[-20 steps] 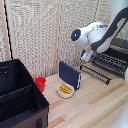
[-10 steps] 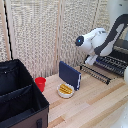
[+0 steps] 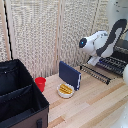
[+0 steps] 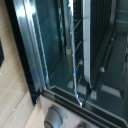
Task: With care, position your gripper close to the oven tray handle. Make sure to grip the handle tightly. Delicately and attentively pull the tray out from the oven.
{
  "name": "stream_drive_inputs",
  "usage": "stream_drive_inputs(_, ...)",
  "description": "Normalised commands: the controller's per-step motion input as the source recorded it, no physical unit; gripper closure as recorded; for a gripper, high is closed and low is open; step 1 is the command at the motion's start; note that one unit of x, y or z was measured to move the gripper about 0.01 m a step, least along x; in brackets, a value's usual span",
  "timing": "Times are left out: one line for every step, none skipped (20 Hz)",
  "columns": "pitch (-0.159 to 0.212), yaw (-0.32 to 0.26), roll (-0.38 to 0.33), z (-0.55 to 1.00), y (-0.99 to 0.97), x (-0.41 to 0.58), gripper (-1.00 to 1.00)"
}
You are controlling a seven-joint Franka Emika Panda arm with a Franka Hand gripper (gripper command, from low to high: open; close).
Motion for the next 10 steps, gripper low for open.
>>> stream_drive_inputs(0.001, 0.063, -0.048, 0.0, -0.46, 0.0, -1.0)
stream_drive_inputs(0.006, 0.064, -0.046, 0.0, -0.51, 0.0, -1.0)
stream_drive_inputs(0.015, 0.066, -0.041, 0.0, -0.5, 0.0, -1.0)
stream_drive_inputs(0.011, 0.06, -0.04, 0.0, -0.53, 0.0, -1.0)
stream_drive_inputs(0.017, 0.065, -0.039, 0.0, -0.52, 0.011, -1.0)
stream_drive_inputs(0.019, 0.066, -0.031, 0.0, -0.55, 0.023, -1.0)
stream_drive_inputs(0.02, 0.061, -0.03, 0.0, -0.53, 0.04, -1.0)
stream_drive_inputs(0.032, 0.059, -0.014, 0.0, -0.48, 0.063, -1.0)
stream_drive_inputs(0.027, 0.02, -0.011, 0.0, -0.44, 0.069, -1.0)
stream_drive_inputs(0.014, 0.013, -0.005, 0.0, -0.4, 0.02, -1.0)
